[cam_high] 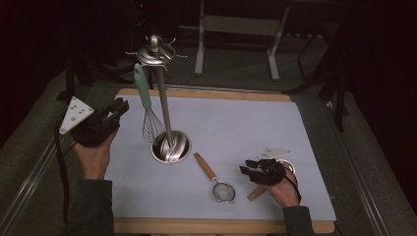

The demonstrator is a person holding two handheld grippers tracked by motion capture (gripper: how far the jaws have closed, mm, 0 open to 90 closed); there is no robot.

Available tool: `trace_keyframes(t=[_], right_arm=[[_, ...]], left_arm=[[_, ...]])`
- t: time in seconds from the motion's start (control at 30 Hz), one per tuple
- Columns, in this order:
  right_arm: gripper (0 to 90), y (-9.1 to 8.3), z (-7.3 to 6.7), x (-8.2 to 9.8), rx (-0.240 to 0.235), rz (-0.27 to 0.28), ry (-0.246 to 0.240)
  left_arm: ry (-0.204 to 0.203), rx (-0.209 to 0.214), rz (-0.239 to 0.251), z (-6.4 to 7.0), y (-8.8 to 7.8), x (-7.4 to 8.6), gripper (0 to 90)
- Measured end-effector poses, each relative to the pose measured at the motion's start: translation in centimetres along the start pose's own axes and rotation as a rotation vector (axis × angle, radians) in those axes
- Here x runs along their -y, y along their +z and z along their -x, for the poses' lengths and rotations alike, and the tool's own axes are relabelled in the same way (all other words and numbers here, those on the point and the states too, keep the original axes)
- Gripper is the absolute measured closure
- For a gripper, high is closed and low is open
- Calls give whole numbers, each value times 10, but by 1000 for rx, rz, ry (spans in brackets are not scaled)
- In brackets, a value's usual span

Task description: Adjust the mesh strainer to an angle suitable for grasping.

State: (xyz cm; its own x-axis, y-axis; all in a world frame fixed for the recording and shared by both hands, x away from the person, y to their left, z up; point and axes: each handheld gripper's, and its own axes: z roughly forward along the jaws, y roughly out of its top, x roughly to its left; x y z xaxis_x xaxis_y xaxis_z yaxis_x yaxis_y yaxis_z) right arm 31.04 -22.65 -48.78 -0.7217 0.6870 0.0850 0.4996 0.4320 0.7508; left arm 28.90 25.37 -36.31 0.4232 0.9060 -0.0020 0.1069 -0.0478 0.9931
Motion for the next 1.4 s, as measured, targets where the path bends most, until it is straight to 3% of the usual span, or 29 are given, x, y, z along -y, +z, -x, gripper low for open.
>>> trace_keyframes(t=[0.4,0.43,0.47,0.6,0.87,1.0,1.4], right_arm=[[585,1,0,0,6,-3,1],[585,1,0,0,6,-3,1],[579,2,0,0,7,-5,2],[563,3,0,0,5,-7,8],[536,2,1,-1,3,-2,33],[522,2,1,-2,2,10,59],[533,7,-5,-7,-4,-7,42]], left_arm=[[-70,18,-123,5,-7,75,646],[-70,18,-123,5,-7,75,646],[-83,15,-148,7,-7,88,646],[-101,28,-185,14,-5,110,644],[-95,30,-252,24,0,134,650],[-105,2,-272,25,2,145,631],[-115,-29,-329,19,9,165,605]])
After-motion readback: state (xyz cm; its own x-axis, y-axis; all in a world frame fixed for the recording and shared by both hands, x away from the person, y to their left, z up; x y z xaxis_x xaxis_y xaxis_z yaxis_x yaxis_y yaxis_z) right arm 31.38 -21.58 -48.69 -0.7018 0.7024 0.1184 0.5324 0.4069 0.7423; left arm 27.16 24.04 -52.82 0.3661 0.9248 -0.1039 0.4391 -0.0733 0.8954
